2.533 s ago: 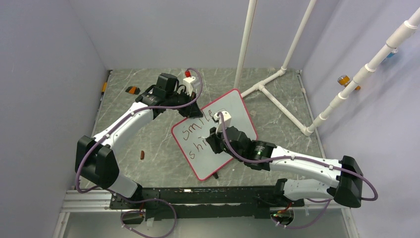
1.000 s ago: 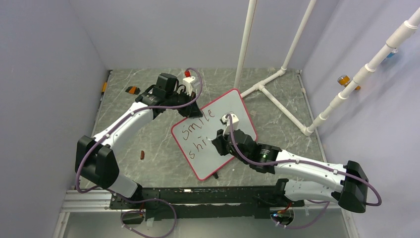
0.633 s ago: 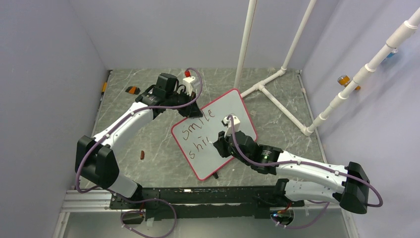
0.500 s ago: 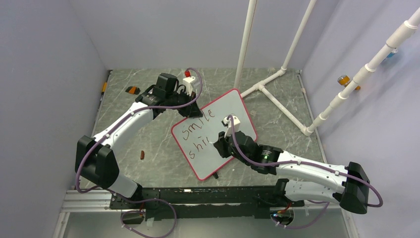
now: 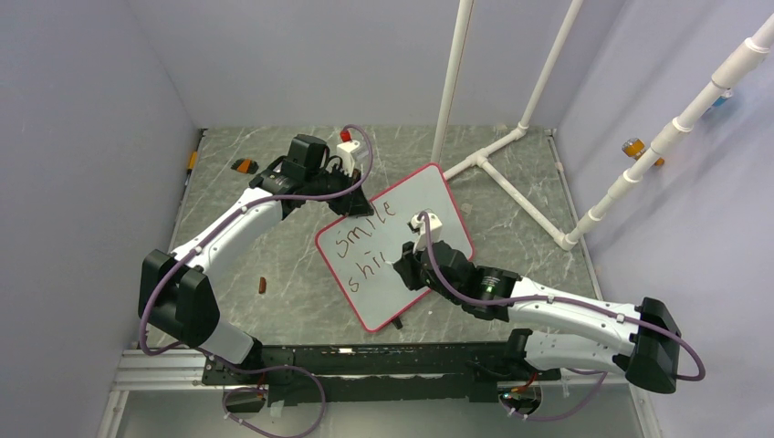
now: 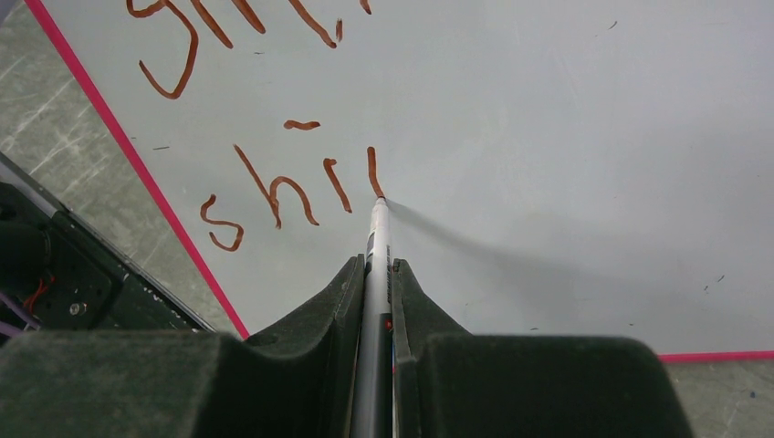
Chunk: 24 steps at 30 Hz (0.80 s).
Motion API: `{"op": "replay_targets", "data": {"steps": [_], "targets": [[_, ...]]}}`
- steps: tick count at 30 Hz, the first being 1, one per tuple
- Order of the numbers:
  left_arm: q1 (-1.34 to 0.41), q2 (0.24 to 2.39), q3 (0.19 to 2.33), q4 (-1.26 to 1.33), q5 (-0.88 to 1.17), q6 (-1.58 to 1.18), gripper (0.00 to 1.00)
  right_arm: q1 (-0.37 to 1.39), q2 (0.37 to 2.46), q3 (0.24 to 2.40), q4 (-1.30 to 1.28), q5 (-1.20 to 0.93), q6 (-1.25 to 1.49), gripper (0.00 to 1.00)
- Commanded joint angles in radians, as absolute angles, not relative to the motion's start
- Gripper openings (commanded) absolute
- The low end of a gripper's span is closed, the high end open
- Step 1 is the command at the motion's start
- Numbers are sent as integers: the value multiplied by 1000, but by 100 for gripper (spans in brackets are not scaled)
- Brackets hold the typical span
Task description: Write a sentence on the whiteboard
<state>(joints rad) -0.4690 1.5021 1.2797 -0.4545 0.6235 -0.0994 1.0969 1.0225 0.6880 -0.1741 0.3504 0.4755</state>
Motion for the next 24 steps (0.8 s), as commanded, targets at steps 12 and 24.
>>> {"op": "replay_targets", "data": {"steps": [12,24], "targets": [[-465,1465,1297,-396,537,-33,0,1090,1092,783,-163,373,435,0],[-464,1465,1296,-395,536,-32,0,1089,1116,819,-169,419,430,0]]}}
